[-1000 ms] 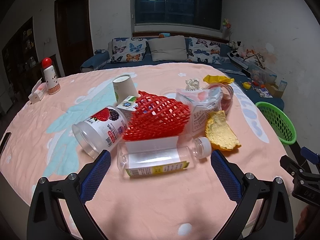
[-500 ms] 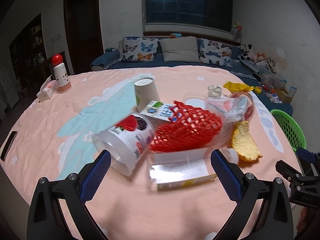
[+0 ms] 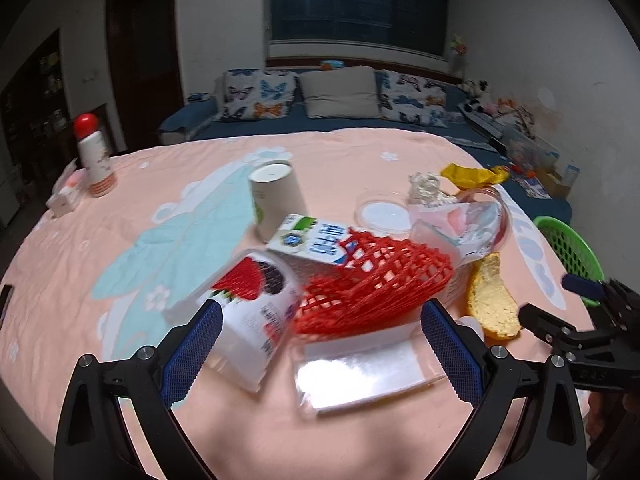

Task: Collect trash
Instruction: 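Grasp the red mesh net with the left tool while the right tool grasps the clear plastic bag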

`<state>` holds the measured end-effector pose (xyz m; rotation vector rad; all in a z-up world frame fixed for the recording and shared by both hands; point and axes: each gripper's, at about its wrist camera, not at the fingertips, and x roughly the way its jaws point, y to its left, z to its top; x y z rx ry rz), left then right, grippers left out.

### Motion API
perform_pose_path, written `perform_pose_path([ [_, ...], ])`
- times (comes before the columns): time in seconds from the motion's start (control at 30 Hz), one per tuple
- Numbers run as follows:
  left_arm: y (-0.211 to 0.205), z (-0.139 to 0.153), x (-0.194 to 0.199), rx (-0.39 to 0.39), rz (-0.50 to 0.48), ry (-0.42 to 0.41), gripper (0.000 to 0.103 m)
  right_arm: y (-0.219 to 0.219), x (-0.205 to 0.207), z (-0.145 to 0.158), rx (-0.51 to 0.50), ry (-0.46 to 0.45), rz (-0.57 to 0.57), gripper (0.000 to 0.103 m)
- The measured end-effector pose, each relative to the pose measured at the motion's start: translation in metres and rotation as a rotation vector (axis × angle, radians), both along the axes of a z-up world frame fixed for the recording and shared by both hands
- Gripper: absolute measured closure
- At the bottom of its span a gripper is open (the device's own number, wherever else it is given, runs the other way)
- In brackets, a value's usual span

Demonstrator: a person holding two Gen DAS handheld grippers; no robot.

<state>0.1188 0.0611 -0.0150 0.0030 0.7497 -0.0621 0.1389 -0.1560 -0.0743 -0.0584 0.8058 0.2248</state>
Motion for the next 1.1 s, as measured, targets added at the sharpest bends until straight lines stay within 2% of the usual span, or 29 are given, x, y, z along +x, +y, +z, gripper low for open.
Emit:
perform_pose_path([
  [0.13, -0.005, -0.005, 0.015, 0.000, -0.062, 0.016, 0.010, 0.001, 0.014, 0.001, 0.005, 0.007, 0.014, 0.006],
  [0.3, -0.008, -0.015, 0.032, -0.037, -0.121, 0.063, 0.027, 0.005, 0.028, 0.002, 0.036, 0.030, 0.046, 0.008],
  [0.4, -0.008, -0.018, 0.037, -0.070, -0.173, 0.070, 0.043, 0.010, 0.035, 0.003, 0.036, 0.028, 0.058, 0.012],
  [0.47, -0.010, -0.020, 0.039, -0.089, -0.220, 0.070, 0.062, 0.011, 0.041, 0.004, 0.044, 0.029, 0.067, 0.015],
  [0.5, -0.011, -0.020, 0.039, -0.095, -0.235, 0.069, 0.066, 0.013, 0.043, 0.005, 0.042, 0.027, 0.070, 0.016],
  [0.57, -0.013, -0.021, 0.040, -0.102, -0.266, 0.067, 0.084, 0.015, 0.048, 0.007, 0.039, 0.023, 0.069, 0.021],
  [0.63, -0.014, -0.021, 0.039, -0.107, -0.285, 0.064, 0.097, 0.015, 0.053, 0.008, 0.059, 0.033, 0.073, 0.025],
  [0.83, -0.010, -0.016, 0.038, -0.117, -0.291, 0.040, 0.099, 0.013, 0.068, 0.012, 0.129, 0.069, 0.055, 0.041],
  [1.1, 0.003, 0.004, 0.032, -0.125, -0.279, -0.020, 0.099, 0.013, 0.087, 0.005, 0.176, 0.107, -0.016, 0.062],
])
